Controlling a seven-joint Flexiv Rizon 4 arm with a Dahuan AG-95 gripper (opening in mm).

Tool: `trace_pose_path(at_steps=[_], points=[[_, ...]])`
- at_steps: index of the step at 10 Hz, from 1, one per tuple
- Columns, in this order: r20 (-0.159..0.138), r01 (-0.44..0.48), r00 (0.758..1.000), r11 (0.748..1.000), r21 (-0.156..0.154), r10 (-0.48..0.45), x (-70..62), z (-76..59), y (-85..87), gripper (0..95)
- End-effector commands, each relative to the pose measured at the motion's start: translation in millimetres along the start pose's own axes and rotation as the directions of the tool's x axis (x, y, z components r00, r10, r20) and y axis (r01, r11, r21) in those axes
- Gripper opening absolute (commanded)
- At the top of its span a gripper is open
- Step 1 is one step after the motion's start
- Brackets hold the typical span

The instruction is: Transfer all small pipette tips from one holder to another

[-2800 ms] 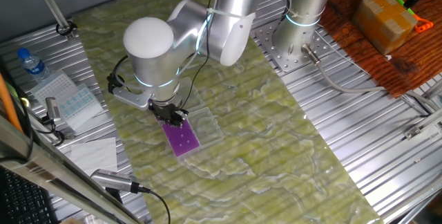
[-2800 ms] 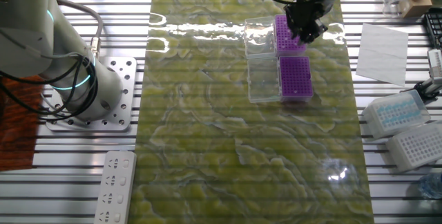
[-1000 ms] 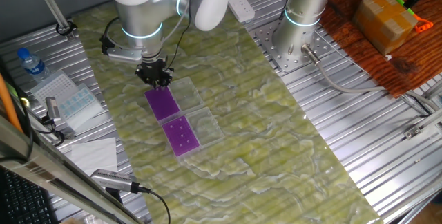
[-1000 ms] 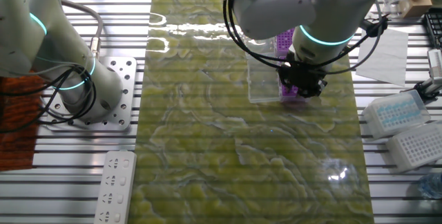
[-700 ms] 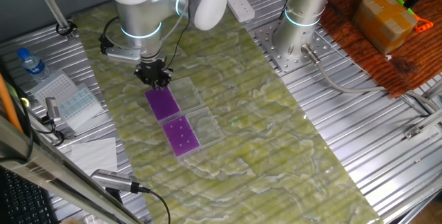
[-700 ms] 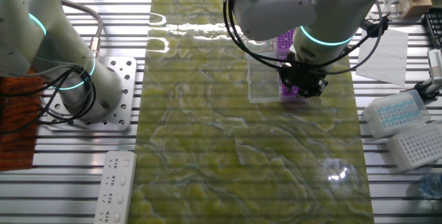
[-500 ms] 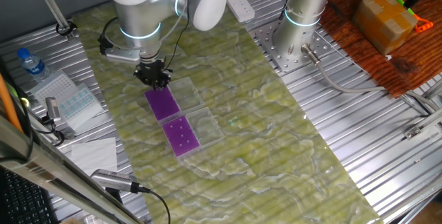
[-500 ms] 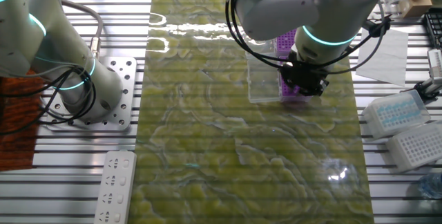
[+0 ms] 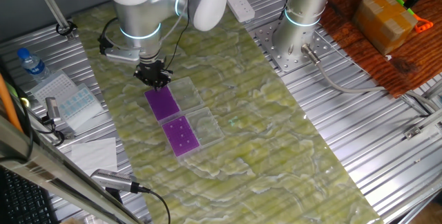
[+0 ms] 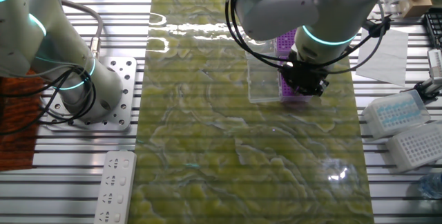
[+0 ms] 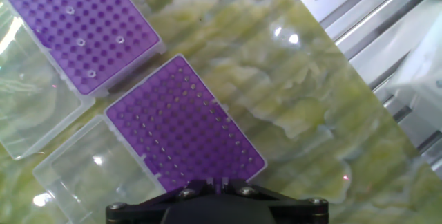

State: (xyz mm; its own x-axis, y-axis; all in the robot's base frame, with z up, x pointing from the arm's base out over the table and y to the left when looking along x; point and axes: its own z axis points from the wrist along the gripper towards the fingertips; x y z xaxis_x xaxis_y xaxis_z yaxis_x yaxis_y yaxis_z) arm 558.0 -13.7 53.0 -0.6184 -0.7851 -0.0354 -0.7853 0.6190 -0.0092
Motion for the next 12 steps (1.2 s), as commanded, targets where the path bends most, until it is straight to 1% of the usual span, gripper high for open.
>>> trace_pose_path(at_steps=[1, 2, 3, 4, 5, 6, 7, 8, 9, 10, 11, 12], points=[[-0.034, -0.033, 0.999, 0.999, -0.023, 0.032, -11.7, -24.2, 7.8, 0.0], [-0.049, -0.046, 0.998, 0.999, -0.024, 0.045, -19.0, -33.6, 13.0, 0.0], [-0.053, -0.06, 0.997, 0.998, -0.028, 0.059, -26.0, -39.3, 17.7, 0.0], [-0.054, -0.064, 0.997, 0.998, -0.029, 0.062, -28.5, -40.7, 19.4, 0.0], [-0.064, -0.108, 0.992, 0.994, -0.034, 0.105, -44.8, -46.8, 30.0, 0.0], [-0.065, -0.157, 0.986, 0.987, -0.034, 0.154, -63.6, -48.5, 42.2, 0.0], [-0.064, -0.174, 0.983, 0.984, -0.034, 0.172, -69.4, -48.3, 46.1, 0.0], [-0.056, -0.242, 0.969, 0.97, -0.027, 0.24, -92.3, -44.4, 62.7, 0.0], [-0.045, -0.264, 0.964, 0.964, -0.023, 0.263, -100.9, -39.8, 68.6, 0.0], [-0.045, -0.264, 0.964, 0.964, -0.023, 0.263, -100.9, -39.8, 68.6, 0.0], [-0.031, -0.297, 0.955, 0.955, -0.023, 0.296, -113.3, -34.0, 75.6, 0.0], [-0.029, -0.3, 0.954, 0.954, -0.022, 0.299, -115.1, -33.5, 76.4, 0.0]])
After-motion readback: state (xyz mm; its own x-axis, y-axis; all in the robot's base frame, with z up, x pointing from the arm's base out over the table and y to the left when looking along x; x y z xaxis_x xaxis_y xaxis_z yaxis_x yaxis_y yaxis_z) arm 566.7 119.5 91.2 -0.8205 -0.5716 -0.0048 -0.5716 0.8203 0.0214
